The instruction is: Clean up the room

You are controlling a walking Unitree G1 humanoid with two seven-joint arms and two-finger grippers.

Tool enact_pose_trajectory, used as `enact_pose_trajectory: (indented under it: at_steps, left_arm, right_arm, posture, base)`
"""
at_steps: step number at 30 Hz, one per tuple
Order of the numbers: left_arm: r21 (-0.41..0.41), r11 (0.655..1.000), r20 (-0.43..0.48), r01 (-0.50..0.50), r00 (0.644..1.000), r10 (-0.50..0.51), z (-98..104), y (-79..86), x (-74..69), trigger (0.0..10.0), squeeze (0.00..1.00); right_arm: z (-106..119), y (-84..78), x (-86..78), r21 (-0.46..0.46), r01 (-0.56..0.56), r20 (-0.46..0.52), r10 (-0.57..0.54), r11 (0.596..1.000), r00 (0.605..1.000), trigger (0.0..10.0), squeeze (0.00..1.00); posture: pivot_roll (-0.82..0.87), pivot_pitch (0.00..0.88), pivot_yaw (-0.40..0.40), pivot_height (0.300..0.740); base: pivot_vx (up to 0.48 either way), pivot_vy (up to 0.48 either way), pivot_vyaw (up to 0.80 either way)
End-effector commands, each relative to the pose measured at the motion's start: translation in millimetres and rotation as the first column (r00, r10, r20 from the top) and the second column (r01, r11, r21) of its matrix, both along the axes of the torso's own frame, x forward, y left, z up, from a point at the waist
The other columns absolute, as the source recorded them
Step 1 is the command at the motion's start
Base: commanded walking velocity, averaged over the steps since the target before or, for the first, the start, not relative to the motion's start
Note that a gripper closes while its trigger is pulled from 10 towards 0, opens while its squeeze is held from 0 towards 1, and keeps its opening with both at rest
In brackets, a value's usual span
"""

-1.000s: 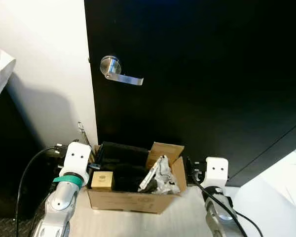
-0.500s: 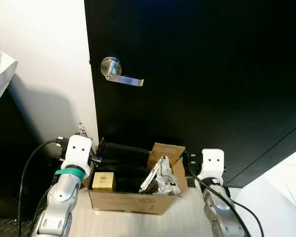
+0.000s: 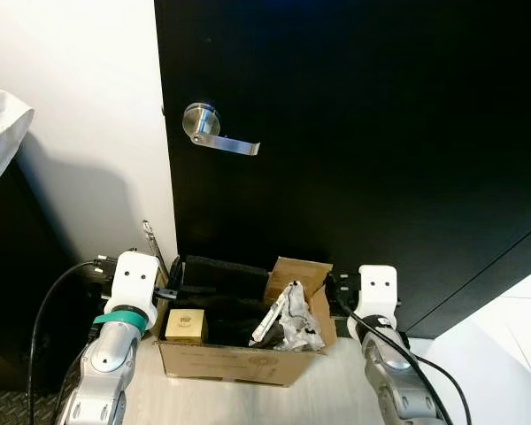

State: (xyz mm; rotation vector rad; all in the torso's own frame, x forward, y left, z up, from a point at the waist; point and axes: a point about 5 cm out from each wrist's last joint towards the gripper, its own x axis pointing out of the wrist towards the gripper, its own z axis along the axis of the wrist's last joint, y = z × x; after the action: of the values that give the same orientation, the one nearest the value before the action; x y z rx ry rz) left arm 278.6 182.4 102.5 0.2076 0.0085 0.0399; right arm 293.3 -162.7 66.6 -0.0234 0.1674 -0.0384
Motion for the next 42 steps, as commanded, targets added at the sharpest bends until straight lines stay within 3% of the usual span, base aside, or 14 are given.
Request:
enact_pose_trajectory:
  at_steps: [1, 5, 10, 14, 19, 23, 28, 30, 42]
  left_arm:
    - [-0.009, 1.000, -0.016, 0.006, 1.000, -0.006, -4, -1.7, -2.2, 10.0, 0.00]
    - [-0.015, 1.000, -0.020, 0.021, 1.000, -0.022, -7, -5.3, -7.1, 10.0, 0.00]
    - [-0.030, 0.999, -0.022, 0.025, 0.999, -0.025, -9, -7.4, -10.0, 10.0, 0.00]
    - [-0.032, 0.999, -0.014, -0.035, 0.999, 0.034, -10, -4.0, -9.9, 10.0, 0.00]
    - [-0.012, 0.999, -0.021, -0.042, 0.999, 0.041, -11, -1.2, -13.8, 10.0, 0.00]
    - [0.019, 1.000, -0.033, 0.017, 0.999, -0.016, -9, -0.9, -10.8, 10.0, 0.00]
    - [0.018, 0.999, -0.032, 0.042, 0.999, -0.042, -6, -1.2, -7.3, 10.0, 0.00]
    - [0.011, 0.998, -0.025, 0.056, 0.998, -0.055, -3, 0.6, -3.8, 10.0, 0.00]
    - [-0.007, 0.997, -0.026, 0.072, 0.997, -0.072, -2, 0.6, -2.5, 10.0, 0.00]
  right_arm:
    - [-5, -2.6, -2.4, 0.003, 0.009, -0.029, -0.009, 1.000, 1.000, 10.0, 0.00]
    - [-9, -0.7, -7.8, 0.019, 0.013, -0.035, -0.013, 1.000, 0.999, 10.0, 0.00]
    - [-8, 3.9, -12.4, -0.040, -0.001, -0.004, 0.001, 0.999, 1.000, 10.0, 0.00]
    - [-5, 3.3, -3.4, -0.068, -0.047, -0.005, 0.047, 0.997, 0.999, 10.0, 0.00]
    - [-6, 3.4, 0.4, -0.062, -0.051, -0.010, 0.051, 0.997, 0.999, 10.0, 0.00]
    - [-9, 2.6, -2.3, -0.034, 0.010, -0.001, -0.010, 0.999, 1.000, 10.0, 0.00]
    - [-11, 0.7, -6.9, -0.017, 0.051, 0.005, -0.051, 0.999, 0.999, 10.0, 0.00]
    - [-12, -2.0, -11.7, -0.003, 0.088, 0.010, -0.088, 0.996, 0.996, 10.0, 0.00]
    - [-14, -2.8, -16.5, 0.009, 0.106, 0.008, -0.106, 0.994, 0.994, 10.0, 0.00]
  posture:
    - [0.11, 0.002, -0.050, 0.740]
    - [0.12, 0.000, -0.055, 0.740]
    - [0.11, 0.000, -0.091, 0.740]
    - [0.13, 0.000, -0.157, 0.740]
    - [0.15, 0.000, -0.166, 0.740]
    - [0.17, 0.000, -0.070, 0.740]
    - [0.17, 0.000, -0.051, 0.740]
    - [0.17, 0.000, -0.001, 0.740]
    - [0.15, 0.000, 0.009, 0.740]
  base:
    - [0.000, 0.000, 0.00]
    - [0.000, 0.000, 0.00]
    - [0.000, 0.000, 0.00]
    - [0.000, 0.000, 0.00]
    - [0.000, 0.000, 0.00]
    - [0.000, 0.000, 0.00]
    - [0.000, 0.000, 0.00]
    - [0.000, 0.000, 0.00]
    - [0.000, 0.000, 0.00]
